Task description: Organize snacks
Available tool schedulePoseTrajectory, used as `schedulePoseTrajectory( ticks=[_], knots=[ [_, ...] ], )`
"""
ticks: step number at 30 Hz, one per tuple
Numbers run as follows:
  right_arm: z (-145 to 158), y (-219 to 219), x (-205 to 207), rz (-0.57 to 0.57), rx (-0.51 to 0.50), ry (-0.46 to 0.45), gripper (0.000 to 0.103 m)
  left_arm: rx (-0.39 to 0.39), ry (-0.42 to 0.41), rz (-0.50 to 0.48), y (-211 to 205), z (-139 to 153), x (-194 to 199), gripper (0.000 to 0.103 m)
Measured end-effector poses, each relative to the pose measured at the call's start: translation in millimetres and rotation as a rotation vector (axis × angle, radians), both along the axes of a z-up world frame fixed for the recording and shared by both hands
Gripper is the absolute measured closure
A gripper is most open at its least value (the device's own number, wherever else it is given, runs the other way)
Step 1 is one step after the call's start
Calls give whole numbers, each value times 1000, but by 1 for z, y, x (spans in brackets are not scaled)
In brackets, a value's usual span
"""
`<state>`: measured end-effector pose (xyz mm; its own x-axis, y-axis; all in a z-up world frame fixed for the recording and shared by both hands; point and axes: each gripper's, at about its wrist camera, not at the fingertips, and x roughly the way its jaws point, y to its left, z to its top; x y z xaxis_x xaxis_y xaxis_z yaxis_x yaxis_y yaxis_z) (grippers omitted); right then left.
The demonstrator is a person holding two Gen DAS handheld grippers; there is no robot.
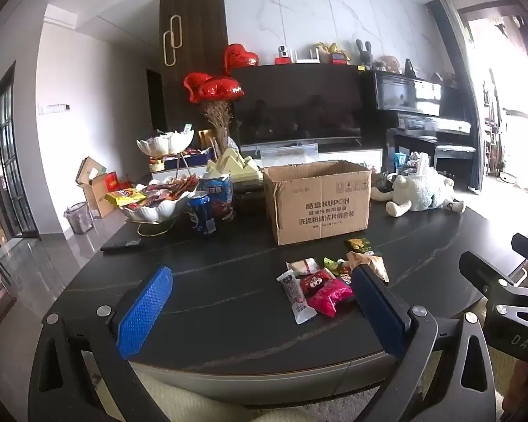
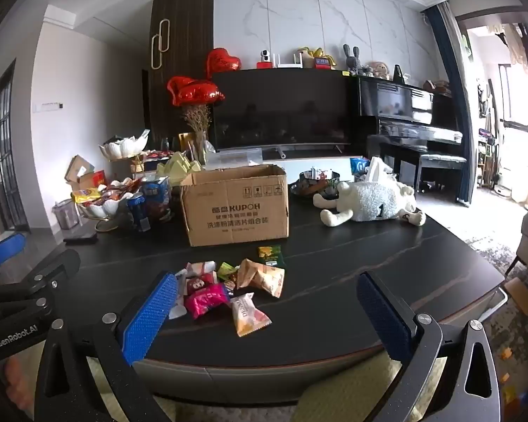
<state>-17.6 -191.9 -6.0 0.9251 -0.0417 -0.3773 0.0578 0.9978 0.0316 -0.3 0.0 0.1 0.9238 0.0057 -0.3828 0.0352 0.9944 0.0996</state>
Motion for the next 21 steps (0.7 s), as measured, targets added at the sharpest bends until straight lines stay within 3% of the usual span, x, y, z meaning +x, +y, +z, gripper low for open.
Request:
schedulePoseTrajectory(
  ticks=[11, 21],
  knots=[
    [0, 0, 0, 2, -2, -2, 0, -16, -7, -14, 8, 11, 1, 0],
    [1, 1, -2, 2, -2, -6, 0, -13, -27, -6, 5, 3, -6, 0]
  ],
)
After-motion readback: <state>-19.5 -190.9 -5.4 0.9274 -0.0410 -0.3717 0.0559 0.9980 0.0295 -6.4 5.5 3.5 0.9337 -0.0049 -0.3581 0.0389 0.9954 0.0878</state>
